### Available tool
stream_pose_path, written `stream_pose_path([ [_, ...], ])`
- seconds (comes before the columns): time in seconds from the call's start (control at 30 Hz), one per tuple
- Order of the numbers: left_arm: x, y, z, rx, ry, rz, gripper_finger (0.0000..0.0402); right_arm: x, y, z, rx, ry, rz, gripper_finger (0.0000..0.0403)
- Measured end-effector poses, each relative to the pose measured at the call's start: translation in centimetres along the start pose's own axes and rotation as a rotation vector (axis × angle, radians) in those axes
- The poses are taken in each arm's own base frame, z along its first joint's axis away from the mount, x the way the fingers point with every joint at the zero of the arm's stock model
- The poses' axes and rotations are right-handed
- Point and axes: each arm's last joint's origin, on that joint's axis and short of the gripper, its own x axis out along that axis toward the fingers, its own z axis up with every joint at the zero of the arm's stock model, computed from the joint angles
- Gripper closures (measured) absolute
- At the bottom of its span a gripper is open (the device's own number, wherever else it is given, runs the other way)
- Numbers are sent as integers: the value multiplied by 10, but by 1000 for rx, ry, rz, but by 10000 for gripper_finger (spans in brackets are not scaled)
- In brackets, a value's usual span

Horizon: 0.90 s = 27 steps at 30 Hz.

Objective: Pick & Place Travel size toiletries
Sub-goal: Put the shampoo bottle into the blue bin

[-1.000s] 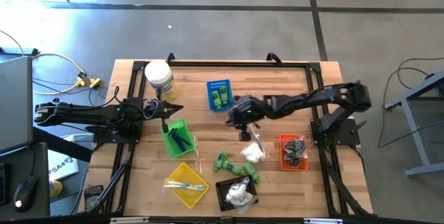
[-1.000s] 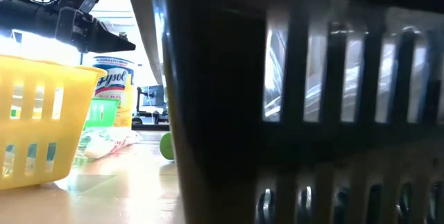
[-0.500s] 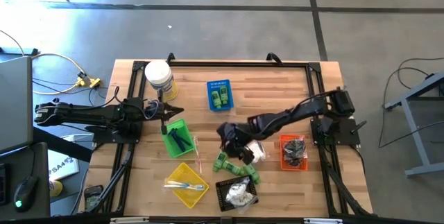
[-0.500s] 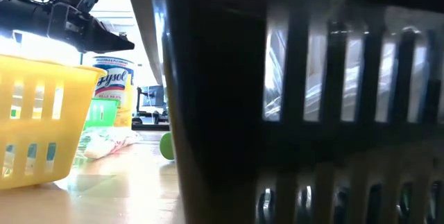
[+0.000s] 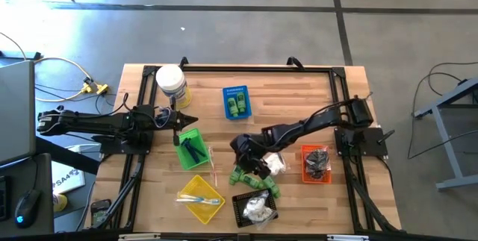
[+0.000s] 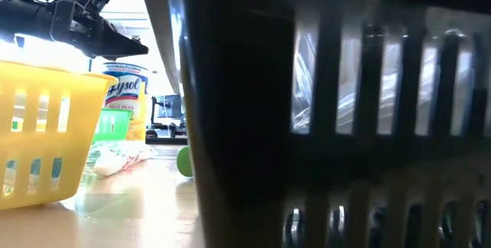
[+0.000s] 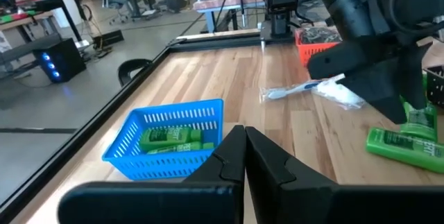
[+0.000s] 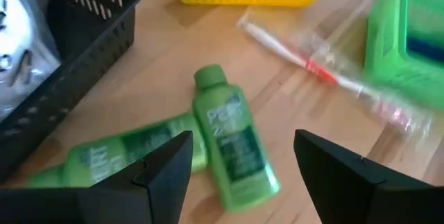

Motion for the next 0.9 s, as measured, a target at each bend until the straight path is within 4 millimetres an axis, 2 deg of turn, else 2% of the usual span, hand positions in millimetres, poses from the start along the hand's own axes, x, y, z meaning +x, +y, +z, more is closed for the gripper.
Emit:
stream_pose_path([
  [0.13,0,0,0,0,0,0,398,7,1,-6,-37,13,28,158],
  [0.47,0,0,0,-1,1,0,398,1,-13,-12,-33,-31,36,158],
  [0.6,0,0,-1,1,10,-1,398,5,-16,-17,-23,-65,90,158],
  [0.67,0,0,-2,2,19,-2,398,15,-18,-19,-22,-86,86,158],
  [0.77,0,0,-3,9,32,-4,398,25,-17,-28,-1,-35,106,158],
  [0.9,0,0,-4,10,37,-4,398,31,-19,-29,-31,-45,94,158],
])
